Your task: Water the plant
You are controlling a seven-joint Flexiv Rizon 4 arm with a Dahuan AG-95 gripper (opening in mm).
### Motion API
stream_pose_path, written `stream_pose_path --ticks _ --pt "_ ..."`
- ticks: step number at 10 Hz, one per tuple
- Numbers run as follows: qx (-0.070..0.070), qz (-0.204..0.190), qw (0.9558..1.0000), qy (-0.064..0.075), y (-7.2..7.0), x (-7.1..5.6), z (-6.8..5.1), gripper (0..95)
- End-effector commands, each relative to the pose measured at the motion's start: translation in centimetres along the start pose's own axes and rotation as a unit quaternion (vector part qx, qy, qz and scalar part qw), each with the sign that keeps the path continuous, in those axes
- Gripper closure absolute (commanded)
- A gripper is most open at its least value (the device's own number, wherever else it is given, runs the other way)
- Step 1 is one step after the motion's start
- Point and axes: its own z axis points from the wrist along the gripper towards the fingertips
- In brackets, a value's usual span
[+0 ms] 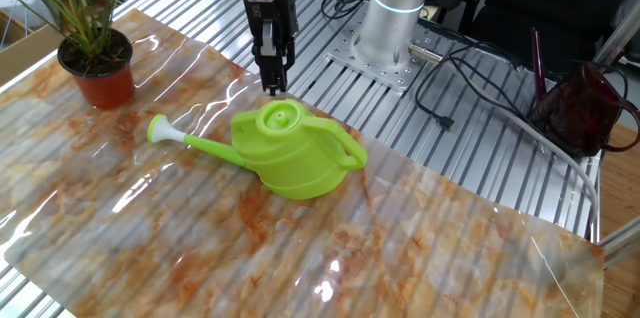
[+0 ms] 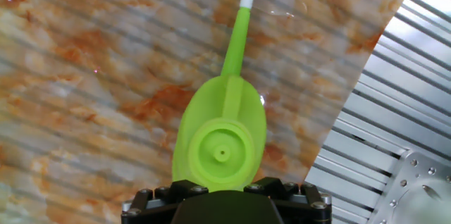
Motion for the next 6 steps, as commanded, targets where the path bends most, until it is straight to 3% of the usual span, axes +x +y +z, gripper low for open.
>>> stream_pose_path --ticks 1,6 --pt "0.003 0.001 1.0 -0.008 0.04 -0.02 0.01 19.0" --pt "0.0 0.011 0.9999 0.003 0.04 -0.02 0.01 19.0"
